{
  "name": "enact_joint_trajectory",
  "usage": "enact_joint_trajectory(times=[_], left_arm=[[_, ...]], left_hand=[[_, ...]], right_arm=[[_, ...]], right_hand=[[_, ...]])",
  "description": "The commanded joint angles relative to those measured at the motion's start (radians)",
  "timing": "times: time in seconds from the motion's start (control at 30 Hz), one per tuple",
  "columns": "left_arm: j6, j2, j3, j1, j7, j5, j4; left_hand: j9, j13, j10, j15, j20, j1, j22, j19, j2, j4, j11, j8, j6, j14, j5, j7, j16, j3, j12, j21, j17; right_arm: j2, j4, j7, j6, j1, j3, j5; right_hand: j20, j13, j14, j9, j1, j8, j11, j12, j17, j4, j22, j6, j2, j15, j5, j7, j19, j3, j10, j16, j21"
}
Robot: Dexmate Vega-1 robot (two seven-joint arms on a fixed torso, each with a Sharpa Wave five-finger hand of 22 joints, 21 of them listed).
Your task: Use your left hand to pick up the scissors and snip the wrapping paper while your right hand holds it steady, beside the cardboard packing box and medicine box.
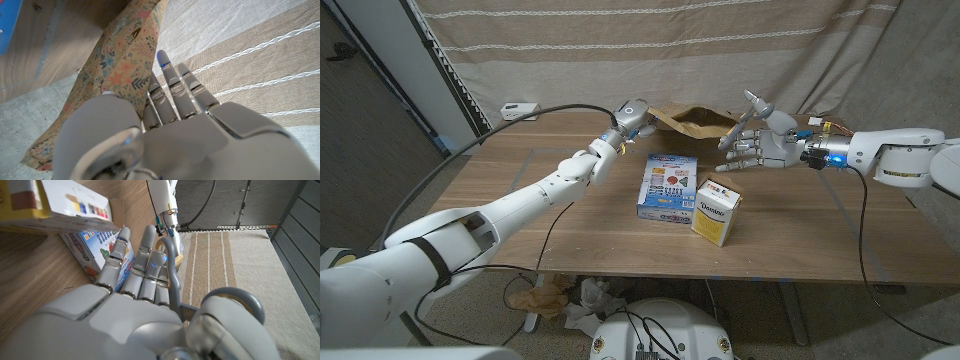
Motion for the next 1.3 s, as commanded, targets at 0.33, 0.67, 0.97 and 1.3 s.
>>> enact_joint_trajectory(times=[0.33,0.67,0.97,1.3], left_arm=[[0.031,0.03,-0.021,0.038,-0.009,0.013,-0.068],[0.039,0.034,-0.029,0.051,-0.011,0.018,-0.085],[0.048,0.037,-0.035,0.062,-0.019,0.021,-0.098],[0.046,0.039,-0.037,0.063,-0.031,0.023,-0.101]], left_hand=[[0.003,0.002,-0.005,-0.11,-0.071,-0.011,0.001,0.006,0.007,-0.006,0.0,-0.006,0.004,-0.005,-0.002,-0.001,-0.002,0.011,-0.001,0.007,0.002],[0.003,0.002,-0.005,-0.11,-0.07,-0.016,0.001,0.004,0.009,-0.009,0.0,-0.009,0.0,-0.004,-0.003,-0.001,-0.001,0.015,-0.001,0.008,0.002],[0.004,0.002,-0.008,-0.11,-0.069,-0.022,0.001,0.003,0.01,-0.012,0.0,-0.012,-0.005,-0.005,-0.003,-0.001,-0.001,0.019,-0.001,0.009,0.002],[0.004,0.003,-0.008,-0.11,-0.07,-0.028,0.001,0.004,0.011,-0.015,0.001,-0.012,-0.002,-0.005,-0.003,-0.001,-0.001,0.022,-0.001,0.01,0.002]], right_arm=[[0.003,-0.019,-0.015,0.004,-0.004,0.007,-0.011],[0.017,-0.034,-0.035,0.01,-0.027,0.031,-0.019],[0.035,-0.033,-0.068,0.007,-0.028,0.031,-0.005],[0.033,-0.019,-0.059,0.015,-0.009,0.009,-0.01]], right_hand=[[-0.008,0.015,0.024,0.06,0.009,0.054,-0.008,0.021,0.003,-0.011,0.002,0.083,0.003,-0.077,0.0,0.03,0.011,0.002,0.039,-0.001,0.001],[-0.006,-0.037,0.016,0.195,0.003,0.159,0.009,-0.023,0.018,-0.011,0.002,0.075,0.004,-0.075,-0.002,0.01,0.011,0.002,0.035,-0.015,0.001],[-0.004,-0.421,-0.057,0.249,-0.015,0.431,0.081,-0.321,-0.123,-0.016,0.003,0.03,-0.002,0.045,-0.002,0.007,-0.007,0.005,-0.106,-0.201,0.003],[-0.003,-0.647,-0.198,0.243,-0.031,0.658,0.177,-0.615,-0.239,-0.025,0.002,0.004,0.007,0.163,0.0,0.015,-0.026,0.014,-0.337,-0.341,0.012]])
